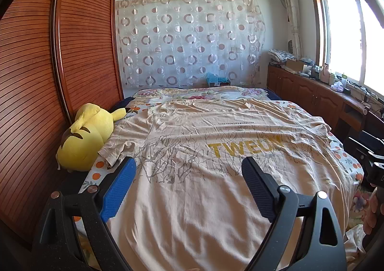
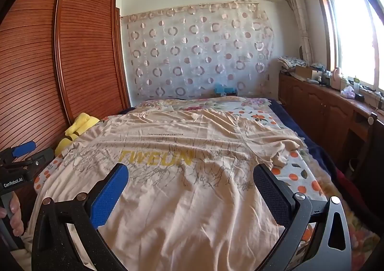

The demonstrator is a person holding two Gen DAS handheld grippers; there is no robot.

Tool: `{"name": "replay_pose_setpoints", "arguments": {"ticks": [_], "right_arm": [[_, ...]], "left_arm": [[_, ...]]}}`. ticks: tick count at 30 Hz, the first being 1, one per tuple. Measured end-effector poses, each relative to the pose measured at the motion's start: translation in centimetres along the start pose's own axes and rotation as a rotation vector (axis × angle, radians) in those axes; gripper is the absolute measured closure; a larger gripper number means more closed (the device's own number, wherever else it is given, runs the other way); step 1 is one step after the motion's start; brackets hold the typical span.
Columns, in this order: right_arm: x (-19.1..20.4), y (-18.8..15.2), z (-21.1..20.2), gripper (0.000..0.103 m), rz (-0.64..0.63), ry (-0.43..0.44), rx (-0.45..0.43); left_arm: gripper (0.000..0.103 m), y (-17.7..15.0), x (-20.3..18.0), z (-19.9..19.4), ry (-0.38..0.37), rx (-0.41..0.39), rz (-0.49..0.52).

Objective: Fold small clothes

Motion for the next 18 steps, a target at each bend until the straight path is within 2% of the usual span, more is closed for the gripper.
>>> {"name": "replay_pose_setpoints", "arguments": {"ticks": [18], "right_arm": [[0.09,0.25,0.09,0.000,0.006,0.000,-0.006]], "left_arm": [[0.013,0.00,0.01,-0.01,-0.001,-0.005,-0.002]]}}
Point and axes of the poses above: each gripper's, at about its wrist camera, not at the fingertips, and z roughly the way its jaws point, x to its left, y to its top, the point moved 1 cm from there along z, roughly the way its jaws point, and after that the axes turned 8 degrees about x, right-handed, at the moved point
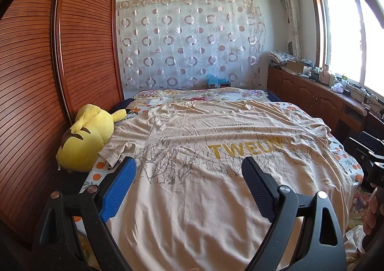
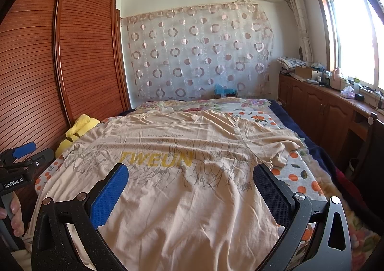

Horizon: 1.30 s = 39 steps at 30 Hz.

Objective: Fold small clothes

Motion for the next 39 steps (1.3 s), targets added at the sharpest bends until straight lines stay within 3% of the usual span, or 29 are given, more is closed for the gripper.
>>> {"name": "replay_pose_setpoints", "arguments": {"ticks": [39], "right_arm": [[0.01,0.00,-0.22,0.000,0.003,0.004,-0.008]], "left_arm": [[0.013,-0.02,0.00,-0.05,0.000,-0.007,-0.001]]}}
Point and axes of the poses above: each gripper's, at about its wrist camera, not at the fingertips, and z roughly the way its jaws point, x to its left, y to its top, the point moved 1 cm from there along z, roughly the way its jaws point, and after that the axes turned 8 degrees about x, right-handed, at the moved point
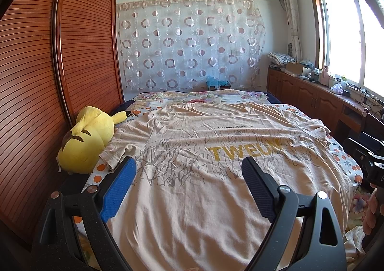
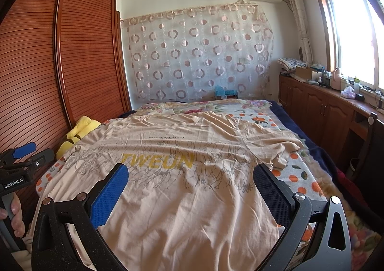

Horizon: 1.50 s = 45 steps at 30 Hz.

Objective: Fold small clothes

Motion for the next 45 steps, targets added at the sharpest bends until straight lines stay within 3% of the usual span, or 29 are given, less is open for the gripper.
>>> {"name": "replay_pose_setpoints", "arguments": {"ticks": [19,37,41,45], "right_arm": [[-0.3,0.2,0.9,0.000,0.007,0.039,0.012],[1.2,4.8,10.6,0.000,-0.183,0.190,0.136],[2.2,5.6,13.1,0.000,-0.221,0.250,0.179],[2.2,5.8,14.6,0.000,-0.234,0.280,0.222]], "left_arm": [[0.013,0.4,0.6,1.1,0.012,0.036,0.016],[0.013,0.1,11.0,9.0,0.028,0.212,-0.048],[0.013,0.8,13.3,10.4,0.011,0.231,-0.071],[0.013,1.6,16.0,11.9,-0.052,0.264,-0.147]]}}
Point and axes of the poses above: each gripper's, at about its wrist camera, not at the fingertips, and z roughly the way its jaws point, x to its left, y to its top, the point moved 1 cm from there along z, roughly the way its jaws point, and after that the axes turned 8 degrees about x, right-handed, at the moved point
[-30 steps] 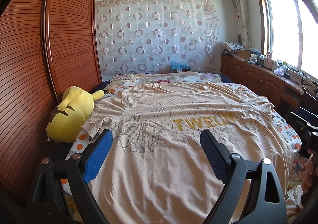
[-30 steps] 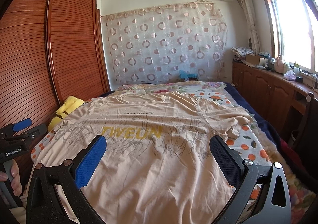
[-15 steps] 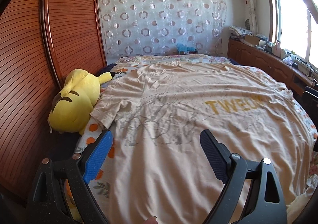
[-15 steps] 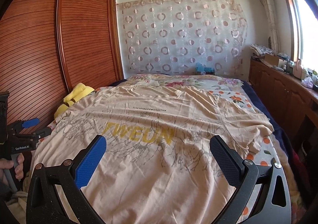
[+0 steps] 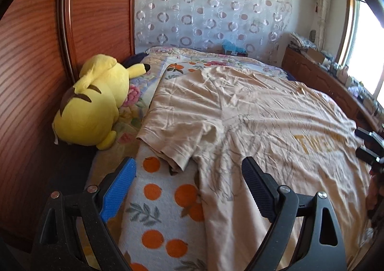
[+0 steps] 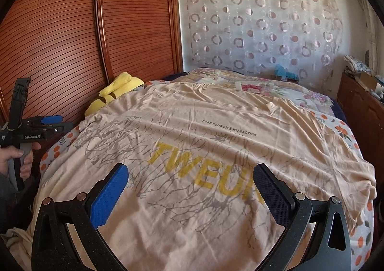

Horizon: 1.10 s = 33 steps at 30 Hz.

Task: Fold small clothes
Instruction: 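Lower the left tool and grasp the shirt side edge near the plush, then fold the gripped side edge over toward the shirt center, open left tool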

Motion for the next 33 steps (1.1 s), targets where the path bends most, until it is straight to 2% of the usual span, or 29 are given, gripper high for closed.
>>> {"name": "replay_pose_setpoints", "arguments": {"ticks": [7,11,17,19,20,22,23,25,27,29,33], "right_arm": [[-0.1,1.5,1.3,0.000,-0.030,0.042,0.049],[0.1,1.9,1.2,0.000,-0.043,0.055,0.044],[0.4,1.4,1.0,0.000,-0.035,0.062,0.038],[0.9,1.6,1.4,0.000,-0.038,0.053,0.038],[0.9,1.5,1.4,0.000,-0.037,0.052,0.037],[0.8,1.4,1.5,0.000,-0.029,0.051,0.035],[0.9,1.6,1.7,0.000,-0.026,0.049,0.035],[0.9,1.6,1.9,0.000,-0.020,0.048,0.036],[0.9,1.5,2.1,0.000,-0.021,0.044,0.040],[1.0,1.4,2.3,0.000,-0.028,0.031,0.049],[1.3,1.5,2.4,0.000,-0.038,0.017,0.057]], "left_arm": [[0.021,2.0,2.9,2.3,0.011,0.059,-0.028],[0.035,3.4,4.3,4.8,-0.052,0.150,-0.082],[0.037,4.6,5.8,7.7,-0.106,0.268,-0.153],[0.038,4.6,6.1,8.2,-0.120,0.286,-0.166],[0.042,4.6,6.1,8.4,-0.129,0.295,-0.171],[0.053,4.7,6.1,8.3,-0.155,0.284,-0.176],[0.062,4.8,5.9,8.1,-0.154,0.273,-0.165],[0.070,4.9,5.1,7.6,-0.092,0.252,-0.113],[0.085,5.0,4.3,7.1,-0.002,0.228,-0.042],[0.090,5.2,3.8,6.7,0.031,0.211,-0.001],[0.092,5.9,3.7,5.1,0.046,0.155,0.006]]}}
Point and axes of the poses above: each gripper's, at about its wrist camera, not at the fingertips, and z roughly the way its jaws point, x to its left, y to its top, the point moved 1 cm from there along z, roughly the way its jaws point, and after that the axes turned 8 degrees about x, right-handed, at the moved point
